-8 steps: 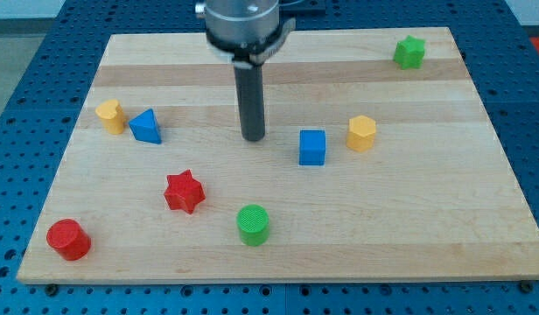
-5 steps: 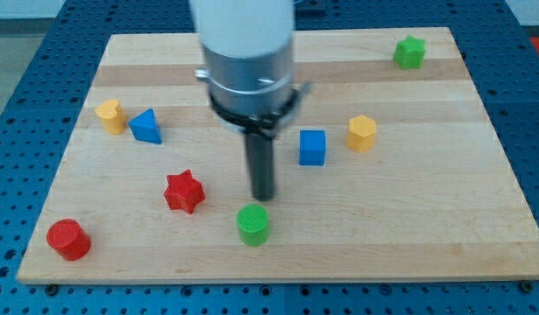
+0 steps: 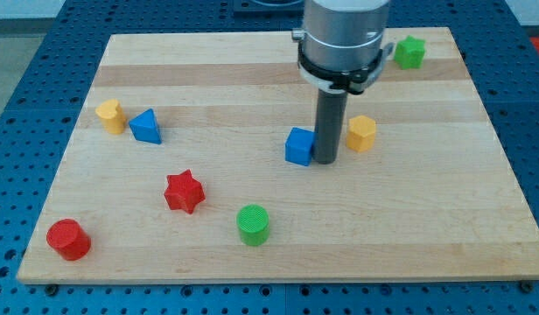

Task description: Push the blue cube closer to the blue triangle

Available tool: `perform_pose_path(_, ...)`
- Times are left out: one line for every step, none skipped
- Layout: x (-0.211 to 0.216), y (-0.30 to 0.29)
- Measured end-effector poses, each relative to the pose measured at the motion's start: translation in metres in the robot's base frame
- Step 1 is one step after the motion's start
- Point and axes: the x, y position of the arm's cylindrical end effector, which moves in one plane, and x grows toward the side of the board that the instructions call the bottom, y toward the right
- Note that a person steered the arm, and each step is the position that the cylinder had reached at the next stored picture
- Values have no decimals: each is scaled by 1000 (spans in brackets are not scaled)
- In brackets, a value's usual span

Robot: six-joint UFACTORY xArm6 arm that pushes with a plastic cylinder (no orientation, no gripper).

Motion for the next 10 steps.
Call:
perform_pose_path(0,-22)
perform_pose_path(0,-44)
perform_pose_path(0,-63)
perform_pose_path(0,-79)
perform_pose_path(0,-83)
perform_pose_path(11,-56)
perform_pose_path(22,-27)
perform_pose_path(-9,-32)
perform_pose_path(-36,-50)
perform_pose_path(-42,-61)
